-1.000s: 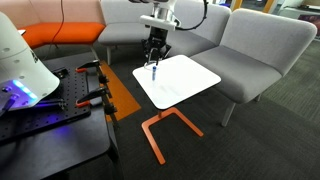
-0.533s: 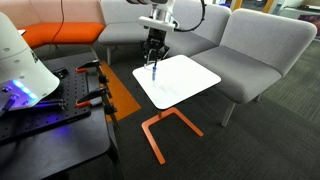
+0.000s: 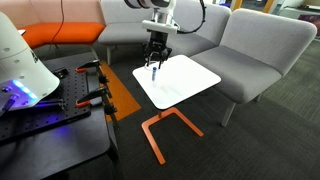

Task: Remove the blue marker from the glass cup

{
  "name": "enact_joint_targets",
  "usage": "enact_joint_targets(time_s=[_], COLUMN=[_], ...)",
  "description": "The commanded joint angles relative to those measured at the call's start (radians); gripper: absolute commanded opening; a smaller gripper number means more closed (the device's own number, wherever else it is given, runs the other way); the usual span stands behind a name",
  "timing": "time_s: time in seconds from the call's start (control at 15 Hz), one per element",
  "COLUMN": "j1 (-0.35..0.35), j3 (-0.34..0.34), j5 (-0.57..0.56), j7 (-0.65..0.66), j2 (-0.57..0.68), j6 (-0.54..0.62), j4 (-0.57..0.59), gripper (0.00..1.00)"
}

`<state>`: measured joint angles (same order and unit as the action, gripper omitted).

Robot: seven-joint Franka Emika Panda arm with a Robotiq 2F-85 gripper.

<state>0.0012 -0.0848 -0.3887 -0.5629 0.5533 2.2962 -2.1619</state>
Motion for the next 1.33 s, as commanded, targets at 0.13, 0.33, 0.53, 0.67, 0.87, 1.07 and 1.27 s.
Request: enact_joint_targets(time_s=[0.13,0.33,0.53,0.67,0.87,1.07,1.27], j1=[0.022,0.046,0.071,0.087,0.105,0.109,0.118], j3=[0.007,0.007,0.012,0.02,0.033,0.036,0.035], j5=[-0.056,-0.096,-0.147,-0.19,-0.255,-0.283,-0.306], j7=[0.013,0.011,0.015,0.021,0.035,0.043,0.06], j2=[0.039,0.053,0.069,0.074,0.081,0.079,0.054], j6=[-0.021,-0.033,-0.043,-0.05,-0.059,-0.054,-0.056], j4=[0.037,0.041,0.041,0.039,0.038,0.033,0.013], gripper=[0.46,0.39,0.41,0.42,0.41,0.08,0.05])
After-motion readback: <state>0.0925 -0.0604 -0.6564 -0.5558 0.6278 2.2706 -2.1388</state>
